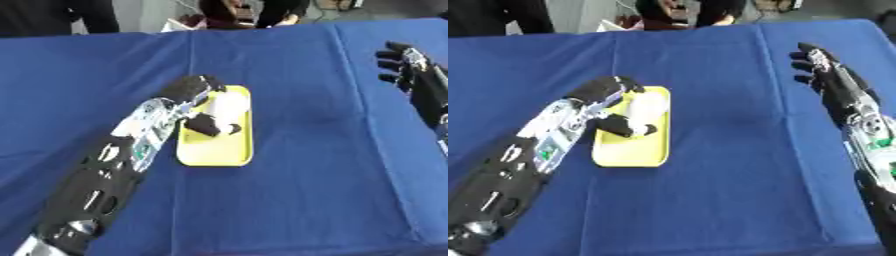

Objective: Pick up objects on the table and place them in the box.

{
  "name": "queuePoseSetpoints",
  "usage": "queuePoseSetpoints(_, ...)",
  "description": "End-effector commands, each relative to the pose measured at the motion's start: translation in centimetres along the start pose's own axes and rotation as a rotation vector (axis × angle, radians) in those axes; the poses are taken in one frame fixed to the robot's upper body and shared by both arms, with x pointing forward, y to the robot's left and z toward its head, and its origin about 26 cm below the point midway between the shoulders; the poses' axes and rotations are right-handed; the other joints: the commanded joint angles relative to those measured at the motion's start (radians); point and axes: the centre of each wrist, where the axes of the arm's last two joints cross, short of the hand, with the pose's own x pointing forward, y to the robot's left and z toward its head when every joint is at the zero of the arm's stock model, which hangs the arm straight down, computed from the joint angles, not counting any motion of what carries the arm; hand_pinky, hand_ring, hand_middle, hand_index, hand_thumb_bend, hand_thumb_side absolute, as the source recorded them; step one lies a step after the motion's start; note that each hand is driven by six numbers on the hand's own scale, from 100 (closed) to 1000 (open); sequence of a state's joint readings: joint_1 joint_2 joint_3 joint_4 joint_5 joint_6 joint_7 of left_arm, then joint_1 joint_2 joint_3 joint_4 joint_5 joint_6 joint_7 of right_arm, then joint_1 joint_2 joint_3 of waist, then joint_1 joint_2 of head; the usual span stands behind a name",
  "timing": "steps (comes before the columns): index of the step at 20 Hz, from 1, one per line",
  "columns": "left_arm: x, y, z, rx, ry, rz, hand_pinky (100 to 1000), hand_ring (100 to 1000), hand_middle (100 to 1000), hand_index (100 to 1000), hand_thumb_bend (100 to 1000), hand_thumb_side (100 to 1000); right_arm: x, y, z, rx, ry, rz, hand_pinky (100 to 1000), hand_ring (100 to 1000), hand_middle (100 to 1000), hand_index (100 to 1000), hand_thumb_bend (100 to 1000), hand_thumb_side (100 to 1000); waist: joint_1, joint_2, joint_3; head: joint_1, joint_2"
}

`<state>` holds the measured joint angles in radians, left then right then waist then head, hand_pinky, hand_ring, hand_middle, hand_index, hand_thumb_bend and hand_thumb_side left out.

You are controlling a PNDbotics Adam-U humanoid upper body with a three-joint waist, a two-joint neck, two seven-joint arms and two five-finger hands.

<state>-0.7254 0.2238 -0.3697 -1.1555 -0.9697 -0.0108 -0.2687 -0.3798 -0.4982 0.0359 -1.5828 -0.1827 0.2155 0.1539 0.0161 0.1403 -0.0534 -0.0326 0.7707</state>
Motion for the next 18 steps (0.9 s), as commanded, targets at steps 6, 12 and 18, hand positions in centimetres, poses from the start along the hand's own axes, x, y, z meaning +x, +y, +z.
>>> queuePoseSetpoints(6,0.00,0.70,-0.02,-0.008,-0.018,-0.045,806,790,808,892,707,639,1.09,-0.65,-0.16,-0.008,-0.030,0.022,907,932,871,965,100,872,-0.006,-0.012,0.000,0.006,-0.001)
queuePoseSetpoints(12,0.02,0.75,-0.01,-0.011,-0.019,-0.046,804,790,808,891,704,634,1.06,-0.66,-0.14,-0.008,-0.029,0.022,907,932,871,966,100,872,-0.006,-0.012,0.001,0.006,-0.001)
queuePoseSetpoints(18,0.13,0.96,-0.03,-0.002,-0.021,-0.041,803,789,808,892,698,639,1.05,-0.66,-0.14,-0.009,-0.029,0.021,907,932,871,965,100,872,-0.006,-0.013,0.002,0.006,-0.001)
